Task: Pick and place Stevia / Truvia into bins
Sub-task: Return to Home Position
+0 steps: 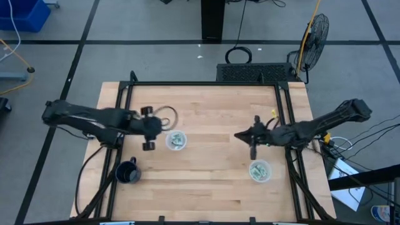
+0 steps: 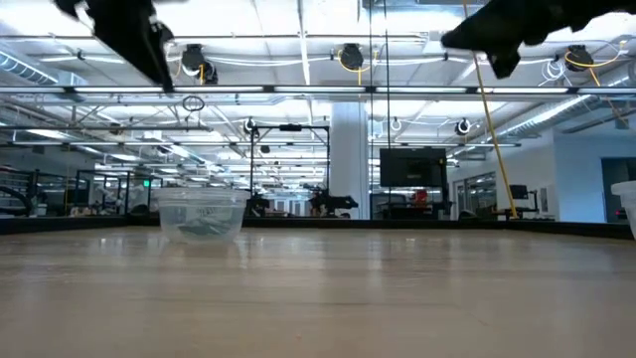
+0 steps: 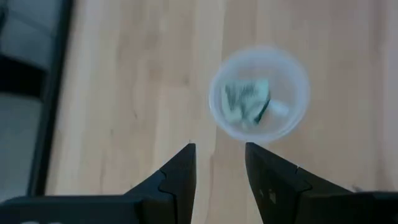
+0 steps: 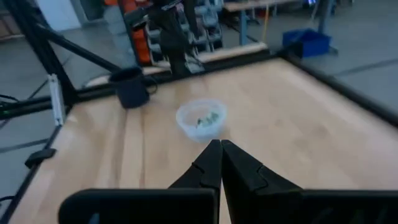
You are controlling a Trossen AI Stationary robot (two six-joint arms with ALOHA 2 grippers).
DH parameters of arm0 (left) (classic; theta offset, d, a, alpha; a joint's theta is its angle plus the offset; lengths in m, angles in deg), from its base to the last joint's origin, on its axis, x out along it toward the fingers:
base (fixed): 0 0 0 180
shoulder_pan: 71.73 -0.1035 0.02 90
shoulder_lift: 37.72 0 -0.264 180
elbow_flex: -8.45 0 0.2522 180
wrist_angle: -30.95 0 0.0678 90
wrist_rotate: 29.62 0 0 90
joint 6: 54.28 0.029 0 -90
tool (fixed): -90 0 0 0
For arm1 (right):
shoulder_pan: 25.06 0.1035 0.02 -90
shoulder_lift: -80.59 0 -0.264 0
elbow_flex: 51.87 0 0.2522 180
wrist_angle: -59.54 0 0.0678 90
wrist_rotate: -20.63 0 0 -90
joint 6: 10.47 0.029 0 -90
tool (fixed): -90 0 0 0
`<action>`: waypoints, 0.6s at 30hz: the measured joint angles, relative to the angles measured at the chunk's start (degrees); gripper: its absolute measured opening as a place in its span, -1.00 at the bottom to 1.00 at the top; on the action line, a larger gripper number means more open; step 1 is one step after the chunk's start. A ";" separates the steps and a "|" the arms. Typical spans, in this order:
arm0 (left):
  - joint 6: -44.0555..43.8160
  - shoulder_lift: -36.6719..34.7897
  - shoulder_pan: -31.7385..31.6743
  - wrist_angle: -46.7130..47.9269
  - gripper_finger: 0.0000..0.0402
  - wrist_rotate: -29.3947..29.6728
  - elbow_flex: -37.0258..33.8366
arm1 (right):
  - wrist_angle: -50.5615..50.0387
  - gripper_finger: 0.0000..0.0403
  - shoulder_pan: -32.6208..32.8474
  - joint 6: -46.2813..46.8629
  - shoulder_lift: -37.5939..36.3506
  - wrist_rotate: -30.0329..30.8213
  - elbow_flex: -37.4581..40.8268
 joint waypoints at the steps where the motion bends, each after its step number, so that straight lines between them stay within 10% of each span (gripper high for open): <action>1: -0.08 -2.64 0.30 0.68 -0.28 -0.01 0.87 | -0.98 -1.00 0.18 -0.95 -2.06 -0.26 0.00; 9: -2.81 -26.97 0.99 1.58 -0.28 0.08 0.82 | -8.10 -1.00 2.26 -8.31 -12.92 9.48 0.61; 18: -3.17 -51.86 0.95 -3.21 -0.28 0.16 -10.81 | 9.80 -1.00 -0.42 -16.58 -18.44 16.78 14.46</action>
